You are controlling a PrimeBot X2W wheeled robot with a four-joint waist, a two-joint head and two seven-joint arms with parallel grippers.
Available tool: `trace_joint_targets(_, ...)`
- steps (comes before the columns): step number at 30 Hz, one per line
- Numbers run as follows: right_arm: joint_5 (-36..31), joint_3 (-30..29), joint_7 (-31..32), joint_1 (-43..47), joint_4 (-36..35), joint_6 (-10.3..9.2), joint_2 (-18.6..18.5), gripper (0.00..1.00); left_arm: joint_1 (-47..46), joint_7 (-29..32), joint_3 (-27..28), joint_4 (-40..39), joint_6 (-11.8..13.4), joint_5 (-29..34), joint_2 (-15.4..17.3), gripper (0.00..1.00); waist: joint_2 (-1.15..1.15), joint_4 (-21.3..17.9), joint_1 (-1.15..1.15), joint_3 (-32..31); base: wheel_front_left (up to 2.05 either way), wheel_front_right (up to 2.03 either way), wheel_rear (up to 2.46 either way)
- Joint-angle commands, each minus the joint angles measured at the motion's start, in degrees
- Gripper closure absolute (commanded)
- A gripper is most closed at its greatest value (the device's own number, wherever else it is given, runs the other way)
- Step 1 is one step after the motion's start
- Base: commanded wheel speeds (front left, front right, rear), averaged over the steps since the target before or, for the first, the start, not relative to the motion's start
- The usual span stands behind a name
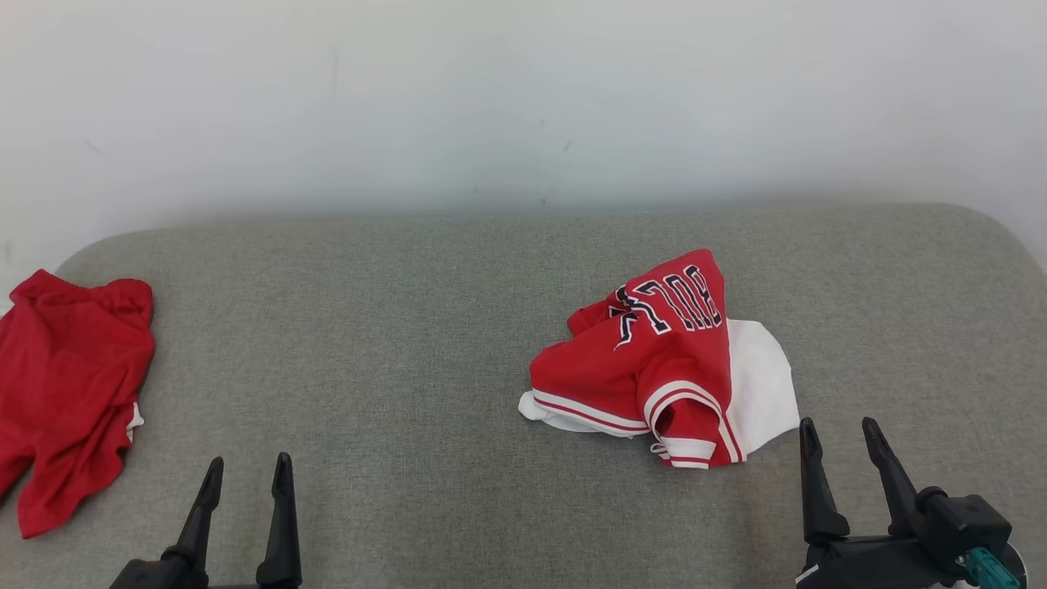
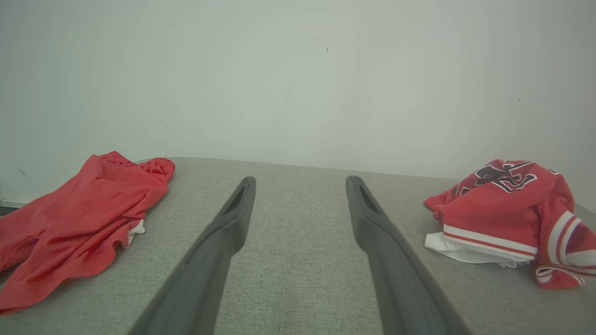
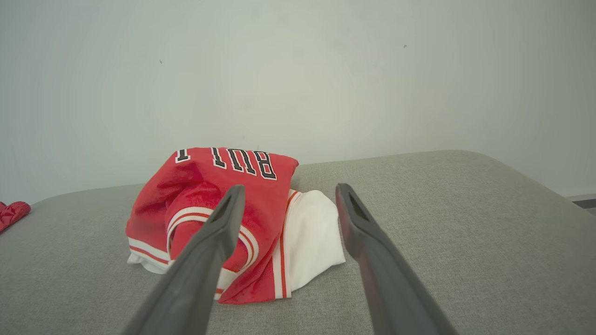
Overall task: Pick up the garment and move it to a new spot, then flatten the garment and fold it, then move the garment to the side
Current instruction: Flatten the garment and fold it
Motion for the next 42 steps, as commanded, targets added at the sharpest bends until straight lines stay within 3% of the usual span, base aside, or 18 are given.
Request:
trace_joint_targets(1,-0.06,0.22,0.12,0.33,0.09,-0.14,-0.02,0.00,-0.43,-0.19,0.16,0.22,-0.12,0.57,-0.14,0.00,0.00,0.07,0.00,0.00,0.00,0.00,0.00)
trace_joint_targets(33,-1.64,1.08,1.31,-0.51,0.23,-0.14,-0.06,0.00,-0.45,-0.19,1.51,2.30,-1.68,4.28,-1.25,0.00,0.00,0.59,0.00,0.33,0.00,0.00,0.00)
trace_joint_targets(42,-1.45,1.56,1.90,-7.12,4.94,-0.14,-5.38,0.00,-1.42,-0.19,1.22,2.42,-1.95,4.41,-1.88,0.00,0.00,1.78,0.00,2.16,0.00,0.00,0.00)
